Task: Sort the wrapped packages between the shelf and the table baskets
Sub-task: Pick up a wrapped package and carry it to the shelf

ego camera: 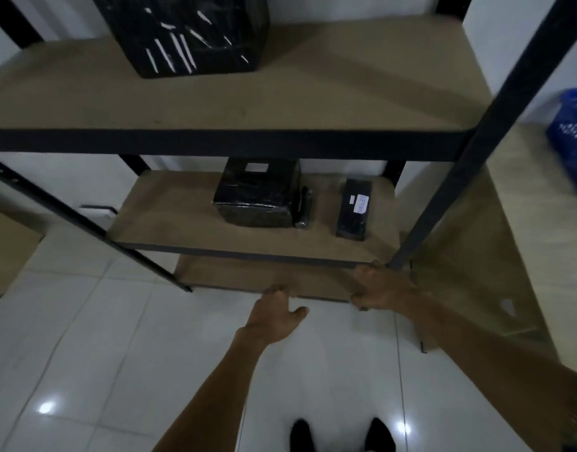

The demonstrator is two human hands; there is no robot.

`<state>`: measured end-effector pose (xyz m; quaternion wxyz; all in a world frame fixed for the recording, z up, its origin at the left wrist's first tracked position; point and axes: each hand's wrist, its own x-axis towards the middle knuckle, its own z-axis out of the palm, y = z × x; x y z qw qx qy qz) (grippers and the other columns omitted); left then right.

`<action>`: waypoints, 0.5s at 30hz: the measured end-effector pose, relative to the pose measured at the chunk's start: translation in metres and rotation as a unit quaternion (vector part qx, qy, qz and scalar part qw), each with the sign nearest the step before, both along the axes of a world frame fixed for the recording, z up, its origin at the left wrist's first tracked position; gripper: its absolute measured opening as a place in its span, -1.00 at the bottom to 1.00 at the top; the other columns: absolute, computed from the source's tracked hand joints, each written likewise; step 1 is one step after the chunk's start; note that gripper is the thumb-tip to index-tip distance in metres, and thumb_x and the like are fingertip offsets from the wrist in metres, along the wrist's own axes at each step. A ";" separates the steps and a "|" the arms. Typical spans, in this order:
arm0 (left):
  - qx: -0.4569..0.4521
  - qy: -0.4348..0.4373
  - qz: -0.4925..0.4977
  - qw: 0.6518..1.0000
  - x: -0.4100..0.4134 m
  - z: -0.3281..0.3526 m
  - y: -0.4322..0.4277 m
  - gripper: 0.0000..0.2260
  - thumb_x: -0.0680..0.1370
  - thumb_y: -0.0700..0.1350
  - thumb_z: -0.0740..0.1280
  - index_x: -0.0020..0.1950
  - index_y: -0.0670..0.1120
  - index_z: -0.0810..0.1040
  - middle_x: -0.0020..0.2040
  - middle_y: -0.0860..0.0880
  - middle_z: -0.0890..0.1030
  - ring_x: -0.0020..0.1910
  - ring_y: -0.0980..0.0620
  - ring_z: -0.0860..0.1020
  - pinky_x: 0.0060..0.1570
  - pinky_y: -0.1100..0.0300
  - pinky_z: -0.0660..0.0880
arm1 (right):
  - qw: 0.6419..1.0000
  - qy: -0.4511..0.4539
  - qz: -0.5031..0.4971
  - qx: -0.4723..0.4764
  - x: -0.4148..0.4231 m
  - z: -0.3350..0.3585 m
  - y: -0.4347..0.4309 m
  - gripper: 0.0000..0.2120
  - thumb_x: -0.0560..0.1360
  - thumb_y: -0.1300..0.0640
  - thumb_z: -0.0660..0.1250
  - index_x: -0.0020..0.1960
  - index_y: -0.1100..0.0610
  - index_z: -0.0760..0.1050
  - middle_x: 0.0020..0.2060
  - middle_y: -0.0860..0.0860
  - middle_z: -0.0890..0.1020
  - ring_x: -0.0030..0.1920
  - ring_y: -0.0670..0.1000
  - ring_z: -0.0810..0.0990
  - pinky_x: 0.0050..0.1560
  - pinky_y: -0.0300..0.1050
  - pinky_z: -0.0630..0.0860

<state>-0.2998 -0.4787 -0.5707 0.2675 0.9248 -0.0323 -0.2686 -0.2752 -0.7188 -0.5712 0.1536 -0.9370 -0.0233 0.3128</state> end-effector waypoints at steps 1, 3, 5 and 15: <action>0.003 -0.003 -0.012 1.000 0.012 -0.012 0.001 -0.49 0.53 0.11 0.34 0.41 -0.10 0.40 0.37 -0.05 0.43 0.34 -0.02 0.40 0.34 0.11 0.36 | 1.000 -0.007 -0.014 -0.007 0.010 -0.009 0.004 -0.42 0.43 -0.10 0.35 0.34 0.09 0.26 0.28 0.13 0.39 0.22 0.14 0.45 -0.02 -0.13 0.40; 0.013 -0.009 -0.040 0.999 0.039 -0.033 0.001 -0.47 0.53 0.11 0.34 0.42 -0.12 0.39 0.37 -0.08 0.42 0.34 -0.05 0.39 0.33 0.07 0.37 | 0.999 -0.025 -0.045 -0.016 0.028 -0.027 0.011 -0.33 0.45 -0.13 0.34 0.44 0.05 0.15 0.34 0.14 0.32 0.28 0.18 0.41 0.15 -0.05 0.45; 0.035 -0.034 -0.077 0.996 0.069 -0.053 -0.001 -0.49 0.53 0.09 0.33 0.40 -0.12 0.39 0.37 -0.10 0.42 0.33 -0.08 0.39 0.32 0.05 0.36 | 0.995 -0.062 -0.069 -0.029 0.051 -0.046 0.015 -0.29 0.47 -0.17 0.30 0.49 0.00 0.08 0.41 0.13 0.26 0.36 0.18 0.33 0.27 0.05 0.42; 0.075 -0.142 -0.200 0.967 0.158 -0.148 -0.006 -0.38 0.52 0.09 0.31 0.52 -0.01 0.18 0.52 -0.03 0.17 0.49 -0.06 0.13 0.44 0.05 0.11 | 0.983 -0.104 -0.118 -0.095 0.136 -0.123 0.018 -0.26 0.53 -0.30 0.09 0.54 -0.13 -0.22 0.53 0.15 -0.26 0.53 0.20 -0.25 0.48 0.23 -0.02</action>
